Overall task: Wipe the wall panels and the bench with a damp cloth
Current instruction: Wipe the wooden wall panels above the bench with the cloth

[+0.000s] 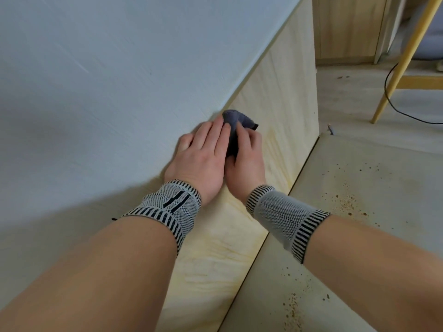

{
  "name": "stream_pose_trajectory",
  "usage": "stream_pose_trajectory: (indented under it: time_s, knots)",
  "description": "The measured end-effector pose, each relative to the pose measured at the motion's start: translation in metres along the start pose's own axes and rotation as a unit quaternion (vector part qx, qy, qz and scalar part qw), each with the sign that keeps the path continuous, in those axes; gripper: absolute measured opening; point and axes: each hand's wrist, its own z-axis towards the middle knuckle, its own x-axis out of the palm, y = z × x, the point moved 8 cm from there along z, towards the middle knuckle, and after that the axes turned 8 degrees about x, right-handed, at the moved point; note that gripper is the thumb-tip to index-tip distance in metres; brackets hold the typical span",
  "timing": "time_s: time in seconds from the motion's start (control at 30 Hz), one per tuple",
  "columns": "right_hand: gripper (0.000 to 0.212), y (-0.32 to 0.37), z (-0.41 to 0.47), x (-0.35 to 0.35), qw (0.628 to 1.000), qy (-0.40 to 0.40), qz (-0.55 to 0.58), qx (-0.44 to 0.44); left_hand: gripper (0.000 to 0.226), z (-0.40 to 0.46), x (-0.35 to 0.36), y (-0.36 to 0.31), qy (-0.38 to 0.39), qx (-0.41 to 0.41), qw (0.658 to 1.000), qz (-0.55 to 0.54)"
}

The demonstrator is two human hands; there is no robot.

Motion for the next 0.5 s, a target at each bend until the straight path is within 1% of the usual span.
stream_pose_trajectory:
  time_s: [0.03, 0.07, 0.13, 0.17, 0.2, 0.23, 0.33, 0.37, 0.4, 0.47, 0.5]
  knots:
    - [0.066, -0.002, 0.004, -0.003, 1.000, -0.001, 0.002, 0.004, 0.079, 0.000, -0.001, 0.000, -0.007, 0.000, 1.000, 0.003]
    - [0.067, -0.007, 0.016, -0.008, 0.999, -0.010, 0.004, 0.033, 0.079, 0.001, -0.001, 0.000, -0.012, 0.003, 1.000, 0.003]
    - [0.069, -0.019, 0.045, -0.019, 0.991, -0.032, 0.008, 0.131, 0.075, 0.003, -0.002, 0.001, -0.017, 0.006, 1.000, 0.009]
    - [0.069, -0.022, 0.055, -0.024, 0.986, -0.043, 0.008, 0.161, 0.073, 0.003, -0.004, 0.001, -0.027, 0.005, 1.000, 0.009]
    - [0.069, -0.022, 0.057, -0.024, 0.985, -0.050, 0.005, 0.165, 0.071, 0.003, -0.004, 0.002, -0.031, 0.006, 0.999, 0.006]
    - [0.070, -0.018, 0.053, -0.022, 0.987, -0.049, 0.002, 0.152, 0.073, 0.003, -0.005, 0.001, -0.022, 0.006, 1.000, 0.003]
    - [0.072, -0.020, 0.018, -0.006, 0.996, -0.009, -0.010, 0.083, 0.076, 0.002, -0.001, 0.002, -0.002, 0.002, 1.000, -0.019]
    - [0.073, -0.031, 0.009, -0.003, 0.996, 0.004, -0.015, 0.089, 0.075, 0.001, -0.001, 0.000, -0.001, 0.002, 1.000, -0.016]
    - [0.073, -0.044, 0.006, -0.003, 0.993, 0.010, -0.023, 0.119, 0.076, 0.002, -0.001, 0.000, -0.002, 0.003, 1.000, -0.007]
    - [0.071, -0.065, 0.009, -0.007, 0.978, 0.019, -0.024, 0.209, 0.081, 0.002, 0.000, 0.001, -0.005, 0.003, 1.000, -0.003]
    - [0.070, -0.066, 0.011, -0.008, 0.974, 0.021, -0.020, 0.224, 0.082, 0.002, 0.000, 0.001, -0.005, 0.002, 1.000, -0.005]
